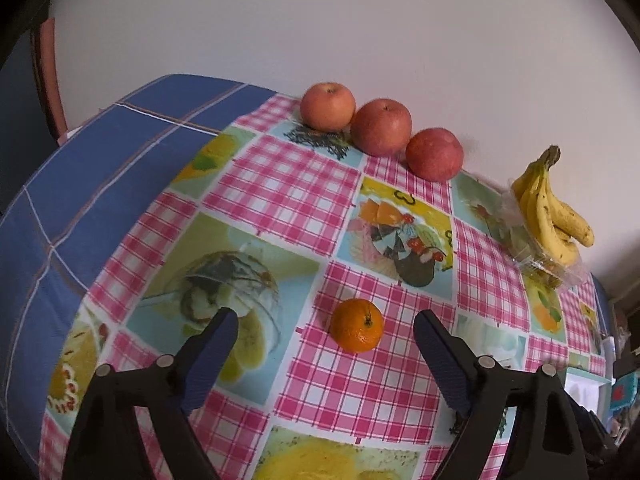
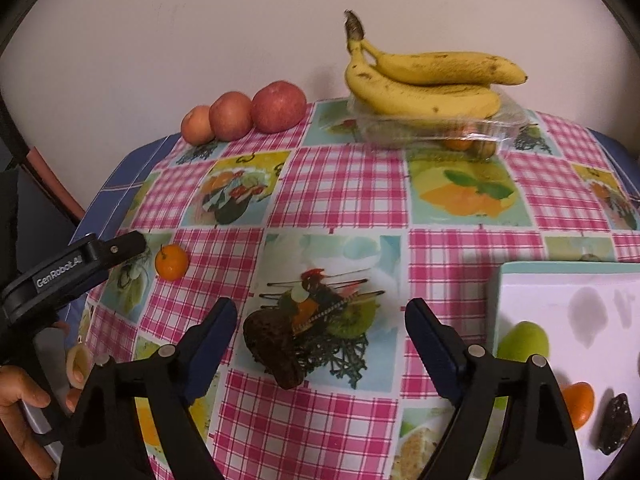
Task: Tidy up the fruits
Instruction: 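Grasp the mandarin with the left tool while the right tool grasps the dark wrinkled fruit, then carry the mandarin and the dark wrinkled fruit over the tray with both tools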
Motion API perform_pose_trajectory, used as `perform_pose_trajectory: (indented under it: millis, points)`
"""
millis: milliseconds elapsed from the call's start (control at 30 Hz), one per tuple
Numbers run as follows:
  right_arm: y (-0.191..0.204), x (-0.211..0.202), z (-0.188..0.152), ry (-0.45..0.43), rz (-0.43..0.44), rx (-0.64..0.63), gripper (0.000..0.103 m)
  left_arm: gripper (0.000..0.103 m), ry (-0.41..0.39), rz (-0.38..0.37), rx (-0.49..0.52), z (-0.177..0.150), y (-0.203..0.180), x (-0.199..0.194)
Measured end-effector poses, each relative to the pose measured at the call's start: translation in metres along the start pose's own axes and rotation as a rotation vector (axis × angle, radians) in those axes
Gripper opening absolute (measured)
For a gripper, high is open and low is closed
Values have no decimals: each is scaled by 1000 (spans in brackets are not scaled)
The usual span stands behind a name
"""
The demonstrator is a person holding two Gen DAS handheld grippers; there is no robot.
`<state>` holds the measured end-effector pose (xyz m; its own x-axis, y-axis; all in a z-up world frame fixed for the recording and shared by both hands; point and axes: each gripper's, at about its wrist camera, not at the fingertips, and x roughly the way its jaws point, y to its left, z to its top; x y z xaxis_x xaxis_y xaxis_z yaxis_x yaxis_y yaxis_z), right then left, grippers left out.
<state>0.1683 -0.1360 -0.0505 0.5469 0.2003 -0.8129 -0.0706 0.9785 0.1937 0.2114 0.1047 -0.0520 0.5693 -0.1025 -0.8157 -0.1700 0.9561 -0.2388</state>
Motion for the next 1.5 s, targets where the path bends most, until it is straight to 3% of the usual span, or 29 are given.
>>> perform_pose_trajectory:
  millis: [467, 567, 667, 733, 867, 967, 1167, 1500]
  points:
    - [20, 36, -15, 78, 16, -75, 84, 84, 42, 4, 70, -6, -17, 36]
    - [25, 40, -16, 77, -1, -103, 82, 77, 51, 7, 79, -6, -18, 42]
    - [28, 40, -17, 73, -12, -125, 73, 66, 57, 8, 82, -6, -18, 45]
    - [28, 40, -17, 72, -16, -128, 72, 52, 58, 5, 86, -6, -18, 44]
    - [30, 40, -18, 71, -33, -146, 63, 39, 75, -23, 72, -6, -18, 43]
    - [30, 39, -19, 73, -34, -148, 59, 38, 83, -17, 72, -6, -20, 41]
    - [31, 33, -23, 88, -31, -147, 36, 38, 106, -26, 17, -7, -12, 35]
    - [32, 5, -26, 75, -28, -139, 35, 37, 130, -37, -59, -25, 0, 20]
